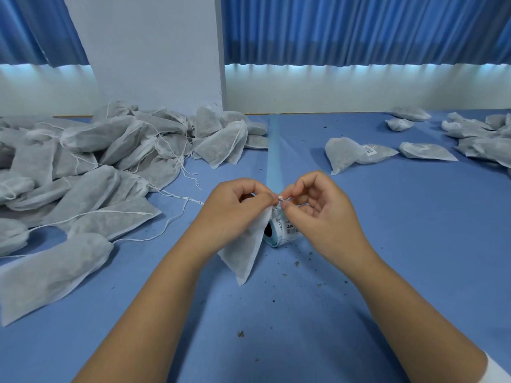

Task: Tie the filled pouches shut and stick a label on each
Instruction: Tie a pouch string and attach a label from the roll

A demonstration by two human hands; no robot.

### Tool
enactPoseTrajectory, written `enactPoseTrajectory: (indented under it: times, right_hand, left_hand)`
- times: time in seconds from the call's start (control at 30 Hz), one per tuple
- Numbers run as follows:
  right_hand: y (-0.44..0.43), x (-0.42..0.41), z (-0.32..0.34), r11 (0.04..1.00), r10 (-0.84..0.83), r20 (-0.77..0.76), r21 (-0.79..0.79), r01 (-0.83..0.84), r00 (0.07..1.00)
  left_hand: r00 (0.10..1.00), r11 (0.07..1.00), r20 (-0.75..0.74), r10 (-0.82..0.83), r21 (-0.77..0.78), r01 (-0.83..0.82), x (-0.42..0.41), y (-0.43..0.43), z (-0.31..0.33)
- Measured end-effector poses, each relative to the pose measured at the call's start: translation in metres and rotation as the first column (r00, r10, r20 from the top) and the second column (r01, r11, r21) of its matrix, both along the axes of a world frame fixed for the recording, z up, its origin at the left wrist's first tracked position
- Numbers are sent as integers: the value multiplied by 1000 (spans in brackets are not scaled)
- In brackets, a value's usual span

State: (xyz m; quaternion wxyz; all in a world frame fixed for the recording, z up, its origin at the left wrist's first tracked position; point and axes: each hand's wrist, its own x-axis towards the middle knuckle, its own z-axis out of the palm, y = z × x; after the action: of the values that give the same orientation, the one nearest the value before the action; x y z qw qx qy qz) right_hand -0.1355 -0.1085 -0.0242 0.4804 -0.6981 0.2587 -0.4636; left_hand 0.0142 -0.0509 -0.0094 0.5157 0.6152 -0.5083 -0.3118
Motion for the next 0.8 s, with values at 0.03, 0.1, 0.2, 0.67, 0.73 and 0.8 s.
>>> enactPoseTrajectory:
  times: [0.03, 0.1, 0.2, 0.67, 0.73, 0.8]
  right_hand:
    - [0, 0, 0, 1000, 8, -4, 4, -8, 1000]
    - [-2, -1, 0, 998, 44, 7, 38, -45, 999]
    - [-5, -4, 2, 986, 97, 51, 133, -103, 994]
    - [-6, -3, 2, 962, 83, 168, 245, -123, 982]
    - [-4, -2, 2, 968, 46, 145, 236, -80, 988]
    - [-4, -2, 1, 981, 0, 98, 191, -19, 995]
  left_hand:
    - [1000, 1000, -4, -1, -1, 1, 0, 0, 1]
    - [1000, 1000, -11, -2, -1, 2, -1, 1, 2]
    - [1000, 1000, -8, 4, 3, -3, -1, 2, 4]
    - [999, 998, -31, -23, 50, 25, -4, 4, 5]
    - [999, 999, -45, -9, 37, 10, -4, 2, 4]
    - [998, 1000, -62, 9, 24, -8, -3, 1, 4]
